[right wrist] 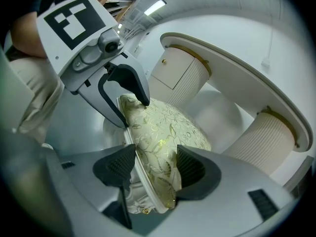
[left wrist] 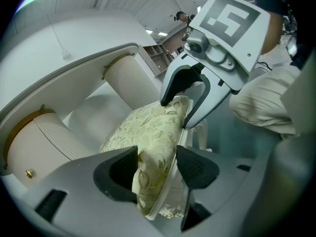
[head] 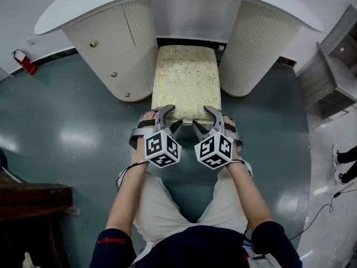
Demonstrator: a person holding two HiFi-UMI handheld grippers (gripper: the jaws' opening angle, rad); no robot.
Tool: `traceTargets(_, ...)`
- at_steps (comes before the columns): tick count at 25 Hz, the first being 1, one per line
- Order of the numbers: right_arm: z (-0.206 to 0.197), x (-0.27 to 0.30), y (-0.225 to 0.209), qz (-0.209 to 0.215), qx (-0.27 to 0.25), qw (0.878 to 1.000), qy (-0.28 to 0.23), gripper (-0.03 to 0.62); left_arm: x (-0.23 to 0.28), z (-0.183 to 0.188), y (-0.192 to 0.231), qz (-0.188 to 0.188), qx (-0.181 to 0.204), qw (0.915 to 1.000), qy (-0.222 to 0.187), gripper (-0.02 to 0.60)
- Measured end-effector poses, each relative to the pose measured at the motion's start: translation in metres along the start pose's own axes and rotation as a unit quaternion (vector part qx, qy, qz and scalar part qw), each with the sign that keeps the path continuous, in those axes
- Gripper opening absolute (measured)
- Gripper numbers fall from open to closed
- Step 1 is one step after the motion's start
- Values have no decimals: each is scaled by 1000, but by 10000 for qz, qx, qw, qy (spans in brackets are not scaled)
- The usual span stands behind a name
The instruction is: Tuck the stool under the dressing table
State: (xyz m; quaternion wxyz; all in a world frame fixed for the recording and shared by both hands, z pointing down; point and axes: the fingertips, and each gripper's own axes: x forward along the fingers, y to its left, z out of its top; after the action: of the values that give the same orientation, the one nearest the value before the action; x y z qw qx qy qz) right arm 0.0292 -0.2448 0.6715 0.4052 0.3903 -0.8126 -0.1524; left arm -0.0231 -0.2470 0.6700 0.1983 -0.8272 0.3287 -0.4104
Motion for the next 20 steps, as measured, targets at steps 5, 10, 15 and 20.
traceTargets(5,-1,4,-4,-36,24,10000,17,278,4,0,3,25,-19,10000,-29,259)
traceTargets(10,-1,9,-8,-89,20,10000,39,278,10,0,8,81,-17,10000,2,259)
traceTargets(15,-1,13,-11,-79,-24,9999,80,276,13,-1,11,31,-72,10000,-19,259)
traceTargets(20,0,13,-10,-103,-37,9999,128,276,13,-2,11,-28,-49,10000,-15,259)
